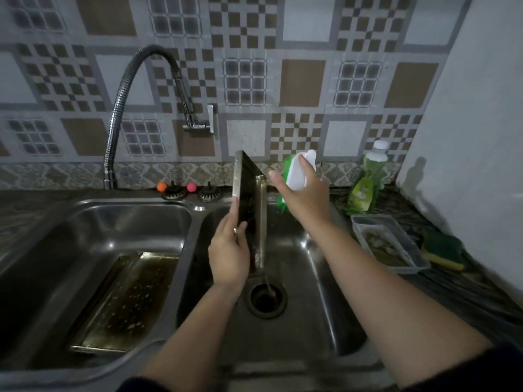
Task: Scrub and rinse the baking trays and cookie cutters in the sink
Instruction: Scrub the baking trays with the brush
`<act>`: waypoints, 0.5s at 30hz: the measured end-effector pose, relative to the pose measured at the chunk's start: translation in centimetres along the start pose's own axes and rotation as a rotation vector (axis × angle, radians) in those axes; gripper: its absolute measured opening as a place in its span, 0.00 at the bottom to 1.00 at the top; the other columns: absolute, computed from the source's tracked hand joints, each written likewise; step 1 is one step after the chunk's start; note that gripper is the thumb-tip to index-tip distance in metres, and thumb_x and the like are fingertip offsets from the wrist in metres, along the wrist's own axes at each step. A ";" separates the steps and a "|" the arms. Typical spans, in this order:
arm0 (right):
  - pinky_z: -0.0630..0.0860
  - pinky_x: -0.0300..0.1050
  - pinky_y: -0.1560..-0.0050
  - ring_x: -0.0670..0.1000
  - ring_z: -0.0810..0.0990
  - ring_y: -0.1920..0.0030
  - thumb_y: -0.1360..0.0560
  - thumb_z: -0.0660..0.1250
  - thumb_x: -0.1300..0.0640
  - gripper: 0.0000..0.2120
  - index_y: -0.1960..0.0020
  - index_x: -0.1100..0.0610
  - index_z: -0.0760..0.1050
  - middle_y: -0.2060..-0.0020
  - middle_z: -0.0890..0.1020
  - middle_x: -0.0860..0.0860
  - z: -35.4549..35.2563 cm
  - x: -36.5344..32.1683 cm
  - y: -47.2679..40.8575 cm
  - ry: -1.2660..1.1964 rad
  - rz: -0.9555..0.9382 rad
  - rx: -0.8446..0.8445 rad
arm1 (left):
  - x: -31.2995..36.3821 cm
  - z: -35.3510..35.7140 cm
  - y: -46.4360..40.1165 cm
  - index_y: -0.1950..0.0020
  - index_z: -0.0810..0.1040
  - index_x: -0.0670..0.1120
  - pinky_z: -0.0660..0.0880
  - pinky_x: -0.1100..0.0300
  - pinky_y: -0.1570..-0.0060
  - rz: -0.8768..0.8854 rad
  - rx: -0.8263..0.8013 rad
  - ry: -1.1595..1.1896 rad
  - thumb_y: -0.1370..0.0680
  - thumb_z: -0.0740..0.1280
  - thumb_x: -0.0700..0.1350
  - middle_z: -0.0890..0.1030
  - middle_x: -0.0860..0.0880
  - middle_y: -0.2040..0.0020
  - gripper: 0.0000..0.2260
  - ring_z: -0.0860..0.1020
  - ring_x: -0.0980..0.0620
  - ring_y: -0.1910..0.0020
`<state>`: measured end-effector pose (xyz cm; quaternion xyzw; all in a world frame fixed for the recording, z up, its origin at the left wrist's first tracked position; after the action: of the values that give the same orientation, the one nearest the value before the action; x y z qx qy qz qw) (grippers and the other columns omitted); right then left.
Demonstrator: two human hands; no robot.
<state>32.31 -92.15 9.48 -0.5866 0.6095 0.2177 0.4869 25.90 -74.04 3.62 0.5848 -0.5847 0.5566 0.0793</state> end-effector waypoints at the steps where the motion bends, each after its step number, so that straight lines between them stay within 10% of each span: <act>1: 0.66 0.40 0.45 0.55 0.67 0.33 0.31 0.66 0.32 0.38 0.25 0.42 0.59 0.31 0.65 0.56 0.0 -0.6 -0.3 -0.003 0.011 0.018 | 0.5 0.3 0.5 0.25 0.57 0.59 0.76 0.58 0.43 0.017 0.002 -0.028 0.19 0.61 0.41 0.76 0.52 0.35 0.26 0.76 0.57 0.41; 6: 0.67 0.49 0.37 0.58 0.64 0.30 0.35 0.68 0.30 0.44 0.25 0.43 0.59 0.29 0.63 0.58 1.3 -1.4 -0.4 0.026 0.087 -0.006 | 1.8 1.7 2.2 0.24 0.60 0.51 0.74 0.66 0.52 0.046 -0.017 -0.092 0.20 0.61 0.38 0.76 0.52 0.36 0.26 0.78 0.55 0.43; 12: 0.64 0.36 0.50 0.53 0.71 0.40 0.29 0.72 0.47 0.36 0.25 0.45 0.61 0.32 0.67 0.55 1.0 -1.7 0.2 -0.138 0.108 0.022 | 3.6 3.0 3.0 0.23 0.61 0.51 0.77 0.58 0.43 0.177 -0.174 0.037 0.19 0.61 0.44 0.75 0.52 0.34 0.24 0.76 0.57 0.38; 15: 0.64 0.26 0.58 0.48 0.72 0.41 0.28 0.71 0.52 0.34 0.26 0.46 0.63 0.31 0.69 0.51 -0.1 -2.4 0.2 -0.186 0.023 0.014 | 2.3 2.7 2.5 0.23 0.57 0.55 0.60 0.59 0.27 0.072 -0.268 0.173 0.18 0.54 0.53 0.63 0.56 0.25 0.22 0.59 0.60 0.26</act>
<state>31.66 -91.04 11.47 -0.5534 0.5700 0.2723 0.5428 24.74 -78.16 2.92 0.4976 -0.6654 0.5242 0.1867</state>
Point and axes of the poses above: each hand's wrist, its own y-axis away from the middle knuckle, its own z-axis out of the palm, x = y × z, the point moved 8 cm from there along -y, towards the middle knuckle
